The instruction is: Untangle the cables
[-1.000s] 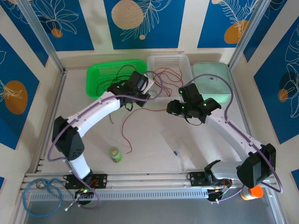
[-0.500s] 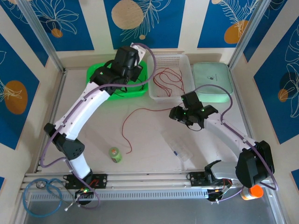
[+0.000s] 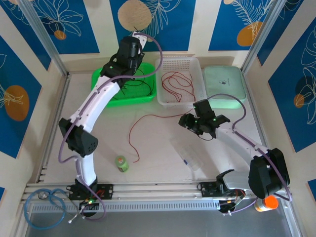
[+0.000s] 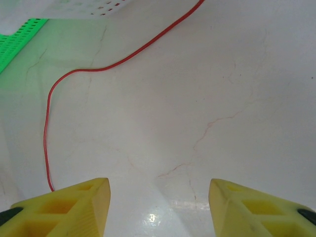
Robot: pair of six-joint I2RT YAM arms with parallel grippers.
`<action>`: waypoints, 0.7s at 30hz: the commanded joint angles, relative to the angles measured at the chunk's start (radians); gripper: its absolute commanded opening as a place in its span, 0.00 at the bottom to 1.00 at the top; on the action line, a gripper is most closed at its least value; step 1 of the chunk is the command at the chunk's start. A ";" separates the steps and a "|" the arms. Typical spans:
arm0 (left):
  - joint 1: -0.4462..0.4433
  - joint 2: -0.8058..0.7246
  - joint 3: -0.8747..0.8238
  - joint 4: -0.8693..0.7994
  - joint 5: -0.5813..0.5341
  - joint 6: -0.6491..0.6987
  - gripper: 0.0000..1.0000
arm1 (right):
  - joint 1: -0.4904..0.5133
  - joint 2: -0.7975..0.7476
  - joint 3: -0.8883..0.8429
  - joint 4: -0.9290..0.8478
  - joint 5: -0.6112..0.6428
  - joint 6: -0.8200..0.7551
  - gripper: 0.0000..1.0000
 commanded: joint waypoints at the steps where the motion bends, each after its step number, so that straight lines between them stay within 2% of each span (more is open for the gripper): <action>1: 0.048 0.076 -0.026 0.144 0.007 0.012 0.05 | 0.021 0.012 -0.033 0.040 0.004 0.050 0.60; 9: 0.110 0.241 -0.013 0.189 0.112 -0.058 0.04 | 0.028 0.098 -0.067 0.169 -0.015 0.120 0.63; 16: 0.110 0.226 -0.166 0.140 0.199 -0.129 0.03 | 0.021 0.118 -0.049 0.152 -0.005 0.113 0.63; 21: 0.114 0.212 -0.230 0.082 0.313 -0.181 0.18 | 0.011 0.122 -0.022 0.125 -0.017 0.091 0.63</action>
